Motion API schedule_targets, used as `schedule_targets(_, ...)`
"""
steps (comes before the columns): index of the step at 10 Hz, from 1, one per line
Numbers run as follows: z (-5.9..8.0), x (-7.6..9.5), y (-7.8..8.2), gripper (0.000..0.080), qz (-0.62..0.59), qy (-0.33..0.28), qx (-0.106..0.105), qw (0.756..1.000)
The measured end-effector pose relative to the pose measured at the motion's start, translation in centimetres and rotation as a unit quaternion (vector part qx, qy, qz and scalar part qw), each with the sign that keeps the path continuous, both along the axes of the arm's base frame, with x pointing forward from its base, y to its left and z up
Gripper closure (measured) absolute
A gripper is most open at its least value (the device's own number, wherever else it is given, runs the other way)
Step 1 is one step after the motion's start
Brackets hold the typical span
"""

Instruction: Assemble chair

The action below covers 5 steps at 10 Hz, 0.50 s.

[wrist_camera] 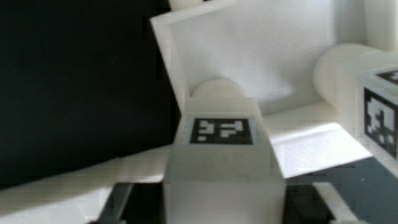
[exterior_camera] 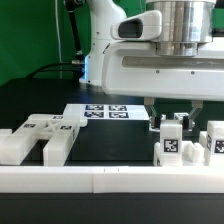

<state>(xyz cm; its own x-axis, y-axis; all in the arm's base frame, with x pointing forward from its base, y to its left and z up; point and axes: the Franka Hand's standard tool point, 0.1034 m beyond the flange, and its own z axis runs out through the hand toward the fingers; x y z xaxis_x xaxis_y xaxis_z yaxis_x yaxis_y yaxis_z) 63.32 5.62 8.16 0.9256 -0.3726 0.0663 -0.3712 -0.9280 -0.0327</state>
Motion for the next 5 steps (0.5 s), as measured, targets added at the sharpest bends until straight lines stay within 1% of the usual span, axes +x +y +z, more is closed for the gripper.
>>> schedule_targets(2, -0.02, -0.12, 0.06, 0.0509, -0.134, 0.005, 0.015, 0.991)
schedule_targets(3, -0.03, -0.12, 0.1, 0.0509, -0.188, 0.006, 0.02, 0.982)
schedule_targets(5, -0.08, -0.12, 0.28, 0.0509, -0.289, 0.008, 0.033, 0.957)
